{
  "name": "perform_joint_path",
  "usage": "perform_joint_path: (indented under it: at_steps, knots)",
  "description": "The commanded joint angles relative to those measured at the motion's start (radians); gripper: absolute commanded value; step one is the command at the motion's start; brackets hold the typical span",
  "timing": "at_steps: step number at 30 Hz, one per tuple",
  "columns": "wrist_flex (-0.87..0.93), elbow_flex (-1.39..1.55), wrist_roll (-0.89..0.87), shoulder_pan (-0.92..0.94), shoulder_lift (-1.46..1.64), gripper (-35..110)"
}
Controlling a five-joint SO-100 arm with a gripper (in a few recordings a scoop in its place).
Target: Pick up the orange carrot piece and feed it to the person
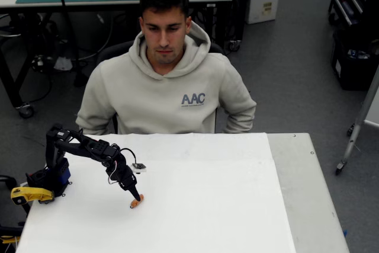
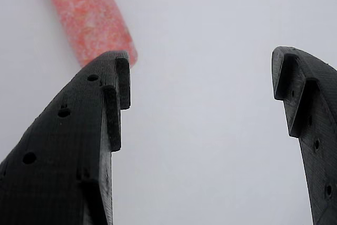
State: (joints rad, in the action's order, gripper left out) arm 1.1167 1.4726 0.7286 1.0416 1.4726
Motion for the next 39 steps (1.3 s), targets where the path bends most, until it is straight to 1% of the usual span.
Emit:
perform_joint_path:
  at_steps: [1, 14, 22, 34, 39]
  knots:
    - [-0.005, -0.044, 0.009, -0.005, 0.032, 21]
    - [-0.005, -0.043, 0.009, -0.025, 0.025, 21]
    - [-0.006, -0.044, 0.009, -0.025, -0.06, 21]
    - [-0.006, -0.044, 0.009, -0.011, -0.077, 21]
    - [-0.006, -0.044, 0.011, -0.009, -0.135, 21]
